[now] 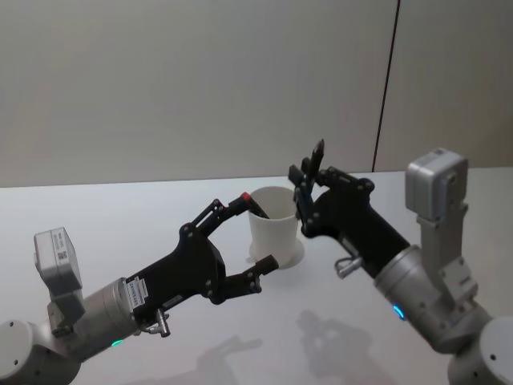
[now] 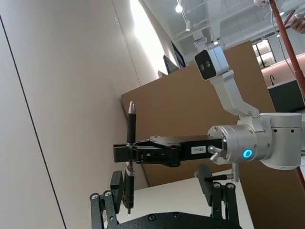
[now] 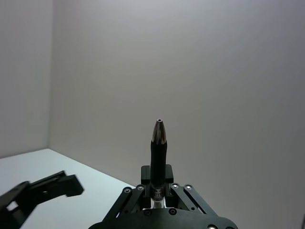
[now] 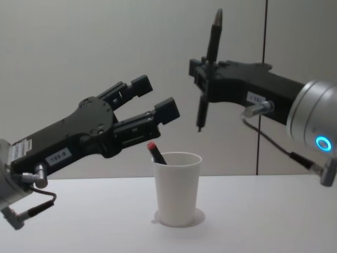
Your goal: Place the pen into the pen holder.
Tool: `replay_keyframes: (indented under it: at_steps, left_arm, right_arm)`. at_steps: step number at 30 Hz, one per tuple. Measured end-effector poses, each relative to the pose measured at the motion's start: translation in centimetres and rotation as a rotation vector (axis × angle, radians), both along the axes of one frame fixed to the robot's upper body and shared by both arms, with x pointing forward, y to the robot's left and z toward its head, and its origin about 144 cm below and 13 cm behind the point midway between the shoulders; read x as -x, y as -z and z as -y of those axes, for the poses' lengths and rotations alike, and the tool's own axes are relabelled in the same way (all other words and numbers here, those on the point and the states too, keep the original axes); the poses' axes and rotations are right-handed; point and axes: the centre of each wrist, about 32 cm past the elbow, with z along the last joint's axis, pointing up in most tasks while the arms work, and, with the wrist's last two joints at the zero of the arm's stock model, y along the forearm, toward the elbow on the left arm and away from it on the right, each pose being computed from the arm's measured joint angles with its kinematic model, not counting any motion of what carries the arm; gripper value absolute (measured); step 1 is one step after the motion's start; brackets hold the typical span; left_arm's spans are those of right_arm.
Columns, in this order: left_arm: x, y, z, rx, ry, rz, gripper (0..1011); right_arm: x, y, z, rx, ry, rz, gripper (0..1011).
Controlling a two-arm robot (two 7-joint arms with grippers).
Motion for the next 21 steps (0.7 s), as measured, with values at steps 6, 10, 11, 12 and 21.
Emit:
replay_keyframes:
  at_steps: [6, 10, 11, 12, 21]
  left_arm:
    - [0.0, 0.0, 0.0, 0.0, 0.0, 0.0, 1004]
    - [0.0, 0.0, 0.0, 0.0, 0.0, 0.0, 1004]
    - [0.0, 0.0, 0.0, 0.0, 0.0, 0.0, 1004]
    - [0.0, 0.0, 0.0, 0.0, 0.0, 0.0, 1004]
    - [0.0, 0.0, 0.0, 0.0, 0.0, 0.0, 1004]
  right_arm:
    - [-0.6, -0.4, -0.2, 0.054, 0.099, 0.023, 138]
    - [-1.1, -0.7, -0.3, 0.084, 0.156, 0.034, 137]
    - [-1.4, -0.8, -0.3, 0.097, 0.179, 0.039, 138]
    - [-1.6, -0.8, -0.3, 0.102, 0.187, 0.041, 138]
    - [-3.5, -0.9, -0.3, 0.147, 0.252, 0.05, 137]
